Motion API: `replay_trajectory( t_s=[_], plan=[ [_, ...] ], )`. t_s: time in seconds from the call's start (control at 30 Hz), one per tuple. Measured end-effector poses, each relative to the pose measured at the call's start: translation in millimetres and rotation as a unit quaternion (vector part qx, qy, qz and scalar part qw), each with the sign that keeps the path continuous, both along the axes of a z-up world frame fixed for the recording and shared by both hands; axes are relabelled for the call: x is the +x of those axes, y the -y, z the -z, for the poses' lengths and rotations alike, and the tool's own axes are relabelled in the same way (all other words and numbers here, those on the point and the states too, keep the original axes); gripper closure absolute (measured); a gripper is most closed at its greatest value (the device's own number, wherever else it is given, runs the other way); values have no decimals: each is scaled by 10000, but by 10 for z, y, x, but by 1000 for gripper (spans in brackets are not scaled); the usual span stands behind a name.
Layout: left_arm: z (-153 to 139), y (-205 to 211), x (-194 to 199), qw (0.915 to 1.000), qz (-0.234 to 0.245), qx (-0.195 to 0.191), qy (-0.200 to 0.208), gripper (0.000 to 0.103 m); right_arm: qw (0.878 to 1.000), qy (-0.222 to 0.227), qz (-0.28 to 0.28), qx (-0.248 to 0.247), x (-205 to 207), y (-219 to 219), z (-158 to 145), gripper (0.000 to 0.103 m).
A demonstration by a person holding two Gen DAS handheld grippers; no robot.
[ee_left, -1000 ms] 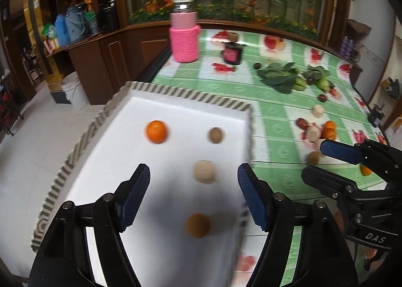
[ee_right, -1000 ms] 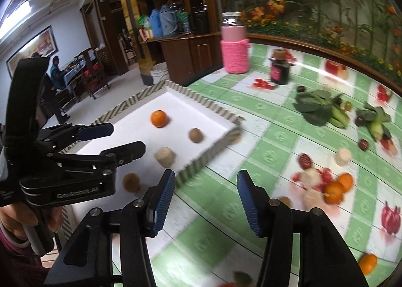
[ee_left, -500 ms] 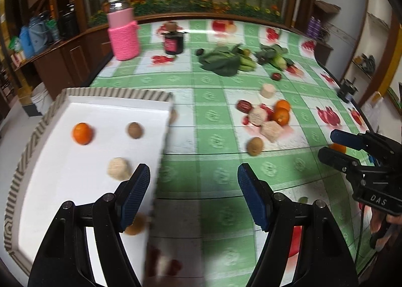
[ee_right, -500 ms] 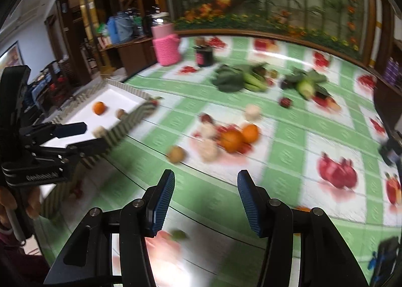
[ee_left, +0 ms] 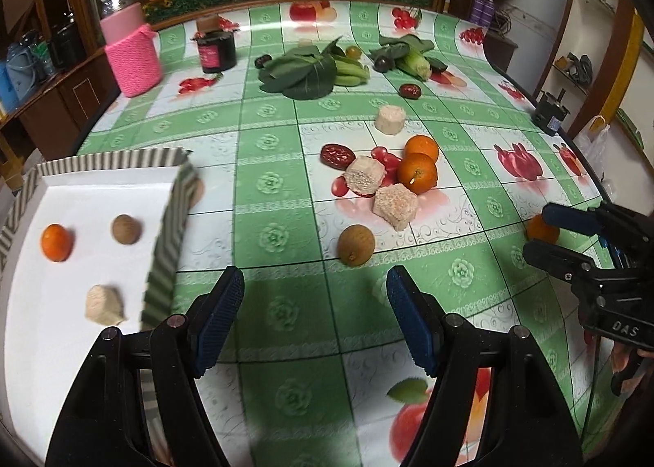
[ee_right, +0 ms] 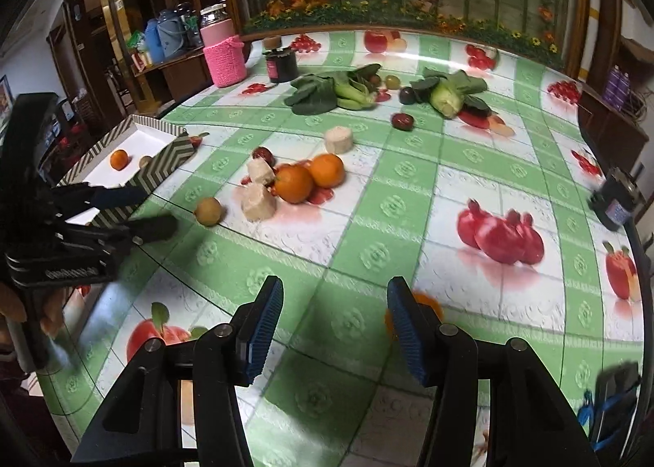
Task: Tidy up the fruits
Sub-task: 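Move both grippers back toward the remaining fruits, then grasp a brown kiwi with the left gripper while the right grasps an orange, then carry the kiwi and orange in both grippers over the white tray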
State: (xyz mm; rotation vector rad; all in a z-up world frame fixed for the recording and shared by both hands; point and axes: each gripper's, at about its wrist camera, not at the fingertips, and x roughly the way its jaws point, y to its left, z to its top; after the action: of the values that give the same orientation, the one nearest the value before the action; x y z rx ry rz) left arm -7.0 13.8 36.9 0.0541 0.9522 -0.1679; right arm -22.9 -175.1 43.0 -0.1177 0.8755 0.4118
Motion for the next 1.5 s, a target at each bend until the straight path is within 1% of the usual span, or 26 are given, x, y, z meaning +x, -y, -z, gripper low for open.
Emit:
replay_trajectory(
  t_s=[0.13,0.23,0.3,0.33,0.47,0.53,0.6,0.7,0.77,0.8,0.83,0.87,0.9,0.93,0.97,1.0,1.03,1.17,1.23,1.3,1.5],
  plan=[
    [51,72,94,10000,28,60,-49,31,9998,81,-149,-36,112,-92,-80,48],
    [78,103,139,9999,63,97,-86,31,9998,139,-126,107,123,-11,-166,47],
    [88,127,157,9998,96,139,-107,31,9998,163,-20,122,91,123,-184,42],
    [94,146,165,9997,125,154,-119,31,9998,169,29,107,73,176,-180,41],
    [102,204,187,9996,185,211,-96,31,9997,12,222,26,-43,440,-61,39],
    [126,236,205,9995,193,224,-133,31,9996,-25,266,-20,-61,489,-3,38],
    [144,267,207,9993,204,261,-146,31,9995,-78,300,35,-46,516,45,38],
    [160,298,213,9993,226,281,-129,31,9998,-70,203,37,2,469,101,39],
    [173,305,229,9993,229,269,-117,31,9997,-48,212,-137,57,431,157,41],
    [181,308,235,9993,245,246,-116,31,9995,-80,192,-239,87,396,194,48],
    [197,306,244,9993,284,206,-119,32,9994,-129,144,-297,109,362,237,57],
    [215,299,257,9993,293,183,-135,33,9993,-173,124,-318,130,351,265,69],
    [236,291,269,9993,285,154,-161,38,9992,-183,124,-346,132,335,292,69],
    [232,288,263,9995,272,159,-90,48,9991,-146,133,-366,126,330,299,69],
    [227,290,259,9994,289,167,-37,63,9991,-138,134,-365,115,328,298,70],
    [217,287,262,9994,312,142,-11,70,9994,-163,121,-293,110,333,294,70],
    [211,280,268,9995,302,134,-12,82,9996,-172,121,-203,102,342,287,70],
    [199,238,248,9996,266,29,-68,83,9998,-119,159,-62,59,337,221,70],
    [184,206,197,9996,267,-63,-101,83,9998,-71,107,128,15,307,147,70],
    [152,169,135,9995,255,-176,-106,83,9998,15,37,178,-33,228,74,70],
    [-78,-25,-91,9995,123,-290,96,83,9989,154,-292,342,-137,-119,-97,70]
  ],
)
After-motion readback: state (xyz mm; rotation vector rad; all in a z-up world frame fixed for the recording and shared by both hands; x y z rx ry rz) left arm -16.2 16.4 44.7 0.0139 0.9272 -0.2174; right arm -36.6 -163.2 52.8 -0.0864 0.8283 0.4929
